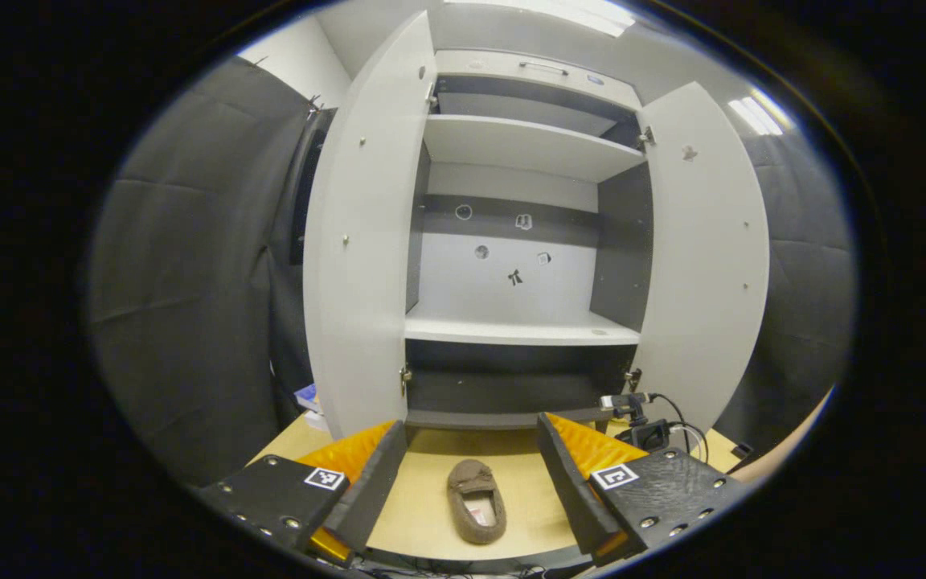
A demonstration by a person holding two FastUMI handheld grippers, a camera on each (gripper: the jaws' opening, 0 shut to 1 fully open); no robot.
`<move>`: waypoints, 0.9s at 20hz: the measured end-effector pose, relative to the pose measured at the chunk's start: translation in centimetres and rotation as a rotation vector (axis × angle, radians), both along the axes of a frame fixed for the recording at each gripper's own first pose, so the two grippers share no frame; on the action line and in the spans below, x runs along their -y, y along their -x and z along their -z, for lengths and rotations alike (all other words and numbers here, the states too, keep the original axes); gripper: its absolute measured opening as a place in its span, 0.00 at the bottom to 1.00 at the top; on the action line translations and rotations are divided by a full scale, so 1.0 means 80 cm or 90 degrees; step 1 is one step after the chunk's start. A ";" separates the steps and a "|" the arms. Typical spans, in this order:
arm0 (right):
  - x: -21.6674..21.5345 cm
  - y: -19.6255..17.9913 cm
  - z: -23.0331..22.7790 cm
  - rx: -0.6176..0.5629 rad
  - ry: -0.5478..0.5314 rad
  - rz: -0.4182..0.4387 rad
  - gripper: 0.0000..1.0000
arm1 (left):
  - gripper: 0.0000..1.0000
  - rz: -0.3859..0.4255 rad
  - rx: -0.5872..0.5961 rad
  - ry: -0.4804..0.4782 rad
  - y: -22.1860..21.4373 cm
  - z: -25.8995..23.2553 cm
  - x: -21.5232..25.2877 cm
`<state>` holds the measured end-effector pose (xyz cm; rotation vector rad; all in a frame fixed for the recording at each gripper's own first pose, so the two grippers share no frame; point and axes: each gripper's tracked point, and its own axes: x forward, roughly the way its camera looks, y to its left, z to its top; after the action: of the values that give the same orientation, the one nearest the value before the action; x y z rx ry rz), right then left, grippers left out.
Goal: Grab one shoe with the right hand and put it into the shoe cabinet, grab the other shoe with the left hand and put it into the shoe cabinet; then close the right door with the right hand and the left door with the left hand.
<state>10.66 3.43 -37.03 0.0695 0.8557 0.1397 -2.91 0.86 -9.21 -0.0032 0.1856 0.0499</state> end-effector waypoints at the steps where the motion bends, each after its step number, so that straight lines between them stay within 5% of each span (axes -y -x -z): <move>1: 0.002 0.006 -0.008 0.002 -0.010 0.007 0.03 | 0.94 0.004 0.003 -0.003 0.001 -0.001 0.001; 10: -0.004 0.067 -0.110 0.102 -0.054 -0.014 0.03 | 0.94 0.027 -0.001 -0.004 0.019 0.006 0.007; 18: -0.039 0.081 -0.269 0.251 -0.097 -0.049 0.03 | 0.99 0.052 0.001 -0.013 0.025 0.006 0.021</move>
<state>4.20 6.52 -15.52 0.1469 0.4538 0.2806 -4.92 -0.78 -9.69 0.0248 0.1832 -0.0294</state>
